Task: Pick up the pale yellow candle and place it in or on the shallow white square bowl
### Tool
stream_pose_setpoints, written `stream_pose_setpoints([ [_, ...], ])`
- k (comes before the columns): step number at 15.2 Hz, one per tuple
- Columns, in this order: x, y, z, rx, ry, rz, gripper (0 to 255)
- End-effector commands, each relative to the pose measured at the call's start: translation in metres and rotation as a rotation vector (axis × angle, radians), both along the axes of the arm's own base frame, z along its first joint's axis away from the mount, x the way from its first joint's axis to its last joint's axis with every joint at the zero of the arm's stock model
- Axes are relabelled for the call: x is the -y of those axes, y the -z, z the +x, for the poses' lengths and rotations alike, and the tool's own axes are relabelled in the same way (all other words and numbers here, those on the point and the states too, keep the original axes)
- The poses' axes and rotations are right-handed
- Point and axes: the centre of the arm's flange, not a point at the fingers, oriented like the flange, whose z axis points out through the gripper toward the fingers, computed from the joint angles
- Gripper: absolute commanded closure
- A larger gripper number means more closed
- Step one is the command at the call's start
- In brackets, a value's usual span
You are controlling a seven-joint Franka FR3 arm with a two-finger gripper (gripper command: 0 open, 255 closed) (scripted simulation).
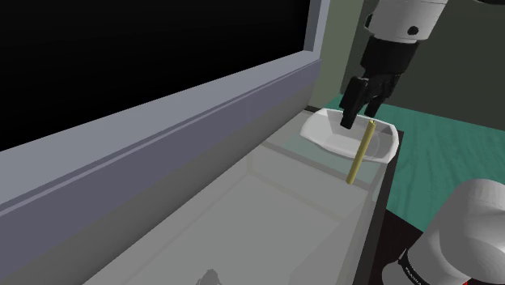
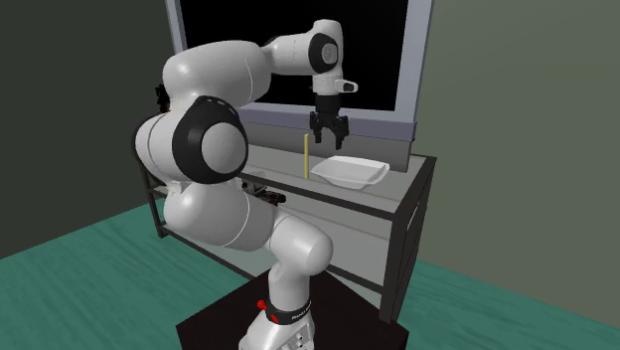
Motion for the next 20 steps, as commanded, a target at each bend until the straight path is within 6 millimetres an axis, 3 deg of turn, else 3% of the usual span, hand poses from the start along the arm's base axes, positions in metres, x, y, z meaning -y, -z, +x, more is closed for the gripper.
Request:
stream_pose_setpoints([
  [1,-0.012,-0.019,-0.015,0.011,-0.009,-0.006,0],
  [7,-0.057,-0.064,-0.053,0.040,-0.034,-0.023,0],
  [14,-0.057,-0.025,-0.049,0.040,-0.034,-0.023,0],
  [20,-0.057,-0.025,-0.049,0.040,-0.034,-0.023,0],
])
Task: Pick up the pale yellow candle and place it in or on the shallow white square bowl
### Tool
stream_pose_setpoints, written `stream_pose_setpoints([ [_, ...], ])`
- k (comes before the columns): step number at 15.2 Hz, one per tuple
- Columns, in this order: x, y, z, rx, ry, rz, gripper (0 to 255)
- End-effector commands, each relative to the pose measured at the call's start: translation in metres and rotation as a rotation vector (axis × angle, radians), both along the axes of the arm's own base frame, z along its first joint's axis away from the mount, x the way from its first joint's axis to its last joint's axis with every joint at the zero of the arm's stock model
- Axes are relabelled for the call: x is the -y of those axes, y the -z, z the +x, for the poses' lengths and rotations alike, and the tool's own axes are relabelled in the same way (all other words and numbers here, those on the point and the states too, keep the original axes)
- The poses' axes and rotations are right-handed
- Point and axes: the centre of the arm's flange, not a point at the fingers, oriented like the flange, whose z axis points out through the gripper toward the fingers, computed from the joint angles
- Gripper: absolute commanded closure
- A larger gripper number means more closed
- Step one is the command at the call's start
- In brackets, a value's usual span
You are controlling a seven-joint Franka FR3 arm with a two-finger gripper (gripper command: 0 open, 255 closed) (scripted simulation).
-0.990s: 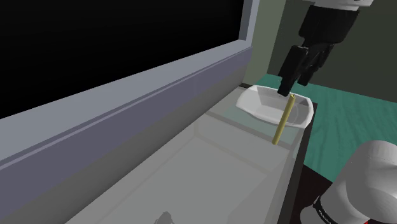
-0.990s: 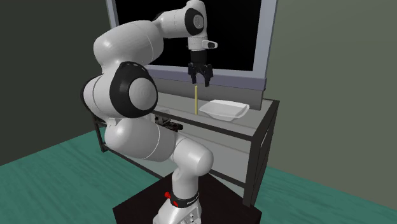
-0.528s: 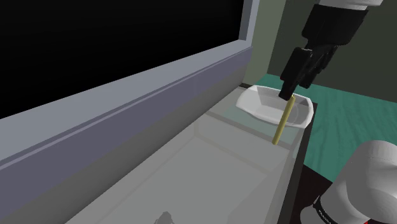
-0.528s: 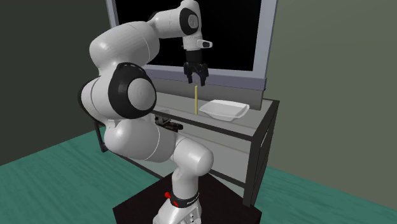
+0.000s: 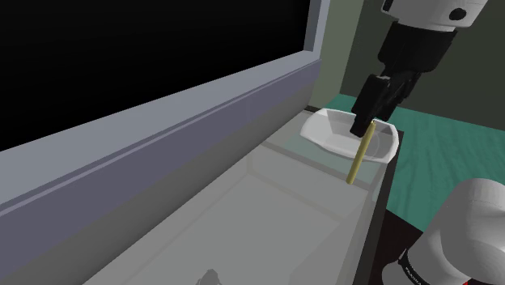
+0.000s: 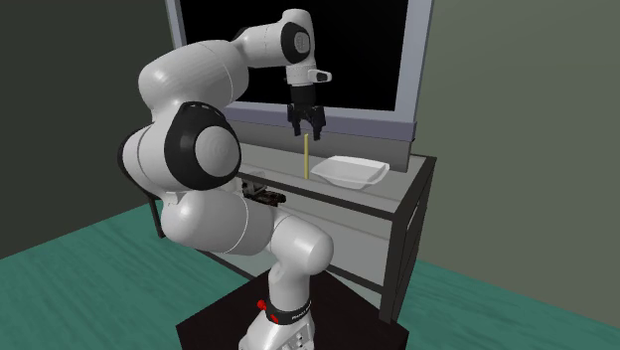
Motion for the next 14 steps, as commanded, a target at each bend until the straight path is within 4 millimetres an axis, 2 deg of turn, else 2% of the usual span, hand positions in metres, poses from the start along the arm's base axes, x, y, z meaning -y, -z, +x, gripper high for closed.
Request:
stream_pose_setpoints([
  [1,0.000,0.000,0.000,0.000,0.000,0.000,0],
  [2,0.000,0.000,0.000,0.000,0.000,0.000,0],
  [3,0.000,0.000,0.000,0.000,0.000,0.000,255],
  [12,0.000,0.000,0.000,0.000,0.000,0.000,255],
  [14,0.000,-0.010,0.000,0.000,0.000,0.000,255],
])
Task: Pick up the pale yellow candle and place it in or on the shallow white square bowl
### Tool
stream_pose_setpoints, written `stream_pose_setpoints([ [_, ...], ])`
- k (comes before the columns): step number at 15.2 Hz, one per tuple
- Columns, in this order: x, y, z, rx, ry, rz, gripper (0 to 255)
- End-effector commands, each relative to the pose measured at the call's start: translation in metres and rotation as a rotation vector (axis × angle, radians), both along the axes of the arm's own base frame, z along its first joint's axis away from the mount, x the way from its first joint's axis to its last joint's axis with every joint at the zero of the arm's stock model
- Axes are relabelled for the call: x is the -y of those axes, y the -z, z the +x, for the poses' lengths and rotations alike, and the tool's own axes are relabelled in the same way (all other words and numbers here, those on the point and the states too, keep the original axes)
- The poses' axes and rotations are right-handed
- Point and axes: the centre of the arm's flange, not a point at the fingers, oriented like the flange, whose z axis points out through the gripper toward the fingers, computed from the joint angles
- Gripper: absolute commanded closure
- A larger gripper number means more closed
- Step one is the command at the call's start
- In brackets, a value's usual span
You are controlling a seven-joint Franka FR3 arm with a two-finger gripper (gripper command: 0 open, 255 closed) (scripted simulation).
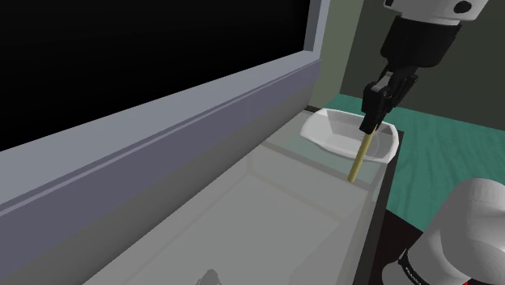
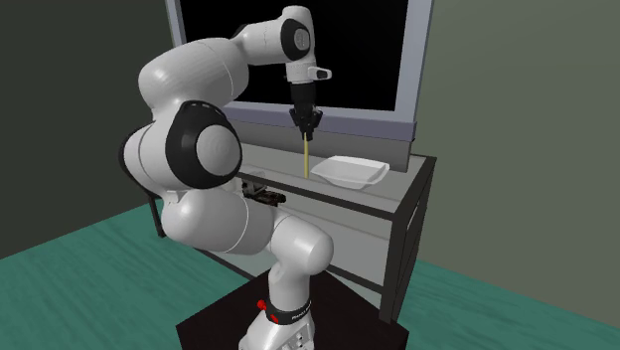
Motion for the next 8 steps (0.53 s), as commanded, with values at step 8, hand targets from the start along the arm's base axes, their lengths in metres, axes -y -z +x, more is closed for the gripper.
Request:
stream_pose_setpoints([
  [8,-0.001,-0.046,0.001,0.000,0.000,0.000,255],
])
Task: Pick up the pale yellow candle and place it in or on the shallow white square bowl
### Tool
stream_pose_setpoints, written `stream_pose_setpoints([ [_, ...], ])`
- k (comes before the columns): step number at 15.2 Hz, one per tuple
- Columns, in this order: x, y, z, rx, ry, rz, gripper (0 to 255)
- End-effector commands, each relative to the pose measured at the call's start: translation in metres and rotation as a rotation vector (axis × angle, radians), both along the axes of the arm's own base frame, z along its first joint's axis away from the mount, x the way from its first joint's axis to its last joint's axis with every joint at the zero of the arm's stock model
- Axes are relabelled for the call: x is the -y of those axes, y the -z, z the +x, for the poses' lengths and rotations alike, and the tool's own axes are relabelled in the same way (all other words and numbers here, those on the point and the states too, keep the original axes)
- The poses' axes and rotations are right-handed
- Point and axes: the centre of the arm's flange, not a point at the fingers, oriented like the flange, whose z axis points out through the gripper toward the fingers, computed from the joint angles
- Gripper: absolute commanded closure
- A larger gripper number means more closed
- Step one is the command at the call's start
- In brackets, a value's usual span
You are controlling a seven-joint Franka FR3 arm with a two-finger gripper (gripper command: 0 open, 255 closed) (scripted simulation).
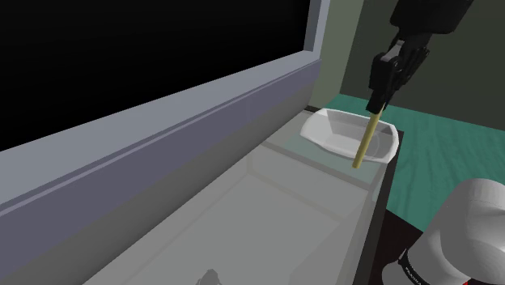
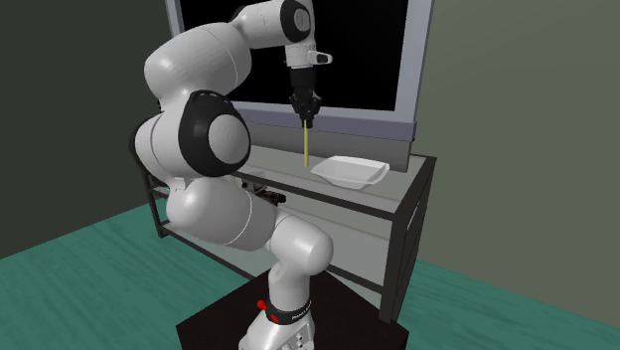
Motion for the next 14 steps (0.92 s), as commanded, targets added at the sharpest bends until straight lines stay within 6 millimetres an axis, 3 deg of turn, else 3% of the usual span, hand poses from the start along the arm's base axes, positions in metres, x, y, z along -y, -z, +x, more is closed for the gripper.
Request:
stream_pose_setpoints([
  [1,0.000,-0.011,0.000,0.000,0.000,0.000,255],
  [13,0.000,-0.074,0.000,0.000,0.000,0.000,255],
  [14,0.010,-0.080,0.007,0.000,0.000,0.000,255],
])
